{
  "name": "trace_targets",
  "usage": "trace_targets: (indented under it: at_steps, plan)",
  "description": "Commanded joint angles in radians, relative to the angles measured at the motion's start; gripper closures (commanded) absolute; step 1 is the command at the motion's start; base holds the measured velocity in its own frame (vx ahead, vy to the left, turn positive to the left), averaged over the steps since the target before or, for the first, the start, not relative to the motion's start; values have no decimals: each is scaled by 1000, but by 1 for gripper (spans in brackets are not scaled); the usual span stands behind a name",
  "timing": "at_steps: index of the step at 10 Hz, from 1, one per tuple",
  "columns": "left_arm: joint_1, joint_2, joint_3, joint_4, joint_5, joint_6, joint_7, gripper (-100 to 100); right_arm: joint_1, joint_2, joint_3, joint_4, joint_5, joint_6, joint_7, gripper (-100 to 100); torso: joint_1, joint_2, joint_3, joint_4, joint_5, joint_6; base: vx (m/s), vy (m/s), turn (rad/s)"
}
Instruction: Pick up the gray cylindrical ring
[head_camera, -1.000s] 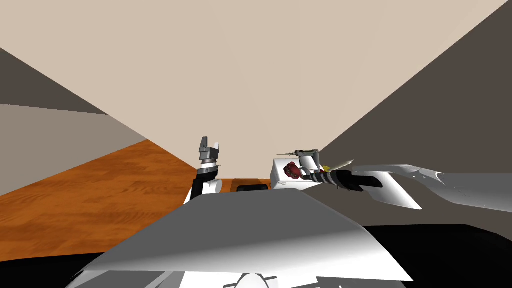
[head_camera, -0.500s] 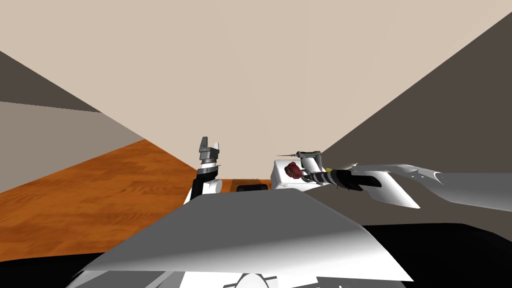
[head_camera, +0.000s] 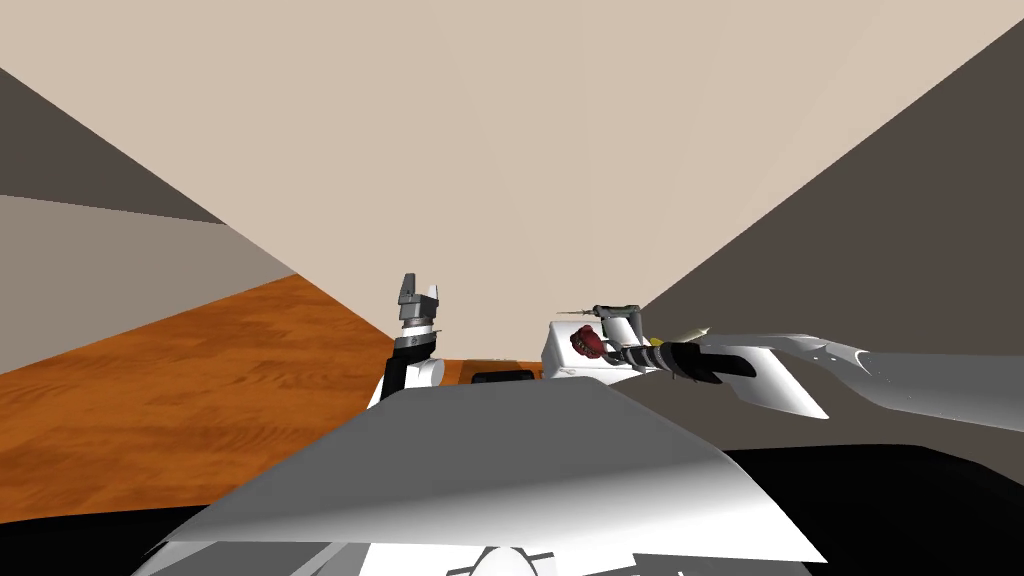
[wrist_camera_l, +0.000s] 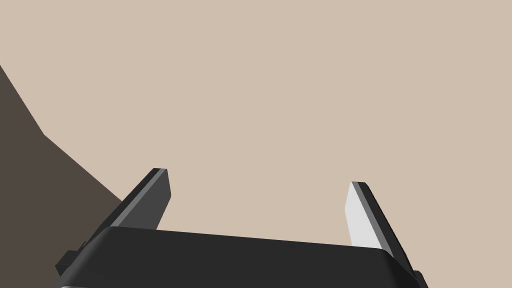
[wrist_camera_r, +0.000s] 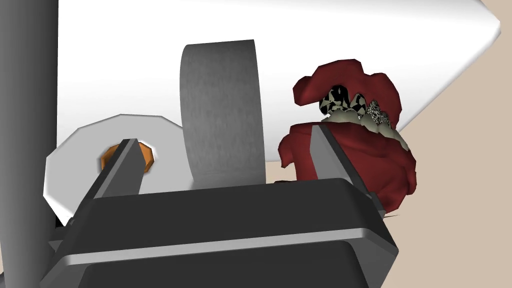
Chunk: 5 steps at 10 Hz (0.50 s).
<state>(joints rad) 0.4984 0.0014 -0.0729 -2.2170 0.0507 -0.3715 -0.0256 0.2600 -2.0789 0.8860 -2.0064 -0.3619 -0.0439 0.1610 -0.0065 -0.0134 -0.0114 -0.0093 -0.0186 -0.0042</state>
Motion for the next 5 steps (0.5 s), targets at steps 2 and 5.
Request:
trace_targets:
  at_steps: [2,5]
  plan:
    - [0,0,0,0,0,0,0,0,0,0,0,0,0,0,0,100,-1,0,0,0,0,0,-2,-1,9]
    - [0,0,0,0,0,0,0,0,1,-2,2,-1,3,1,5,100,-2,1,1,2,-2,2,-1,0,3]
